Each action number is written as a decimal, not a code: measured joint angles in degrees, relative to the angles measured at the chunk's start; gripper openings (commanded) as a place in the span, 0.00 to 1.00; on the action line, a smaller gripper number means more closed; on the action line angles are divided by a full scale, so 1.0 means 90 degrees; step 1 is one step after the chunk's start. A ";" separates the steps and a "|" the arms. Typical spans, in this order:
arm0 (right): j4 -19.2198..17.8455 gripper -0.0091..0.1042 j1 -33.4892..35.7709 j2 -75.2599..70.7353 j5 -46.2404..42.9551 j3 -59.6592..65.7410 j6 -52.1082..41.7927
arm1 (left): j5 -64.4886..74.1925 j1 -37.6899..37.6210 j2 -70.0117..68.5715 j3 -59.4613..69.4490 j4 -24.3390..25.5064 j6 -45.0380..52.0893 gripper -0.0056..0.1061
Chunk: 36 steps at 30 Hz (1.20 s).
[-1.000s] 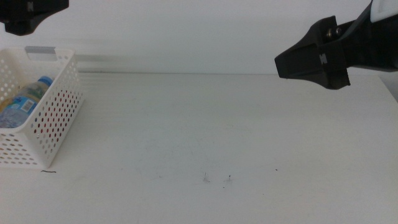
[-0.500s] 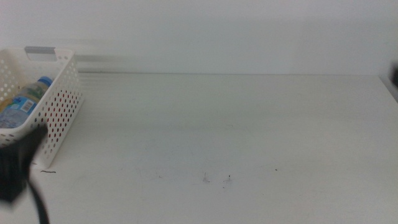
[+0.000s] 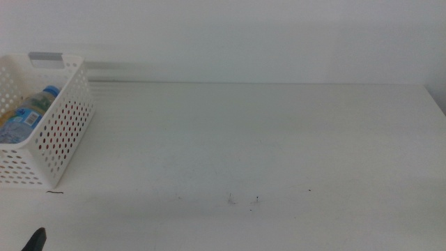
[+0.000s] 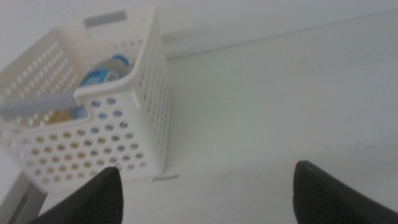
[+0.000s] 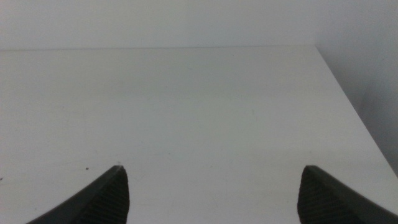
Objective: Use arms to grab the bottles and put them into the dustbin to the left of the table.
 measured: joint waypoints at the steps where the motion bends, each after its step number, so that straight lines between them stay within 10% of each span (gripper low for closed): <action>1: 0.0000 0.89 0.0000 -0.0176 -0.0016 0.0125 0.0000 | -0.0066 0.0098 -0.0010 0.0098 -0.0046 0.0000 0.89; 17: 0.0000 0.89 0.0000 -0.1069 0.0049 0.0724 0.0000 | -0.0574 0.0474 -0.0026 0.0259 -0.0254 0.0000 0.89; 36: 0.0000 0.89 0.0000 -0.1069 0.0053 0.0724 0.0000 | -0.0937 -0.0085 -0.0026 0.0259 0.0944 -0.1843 0.89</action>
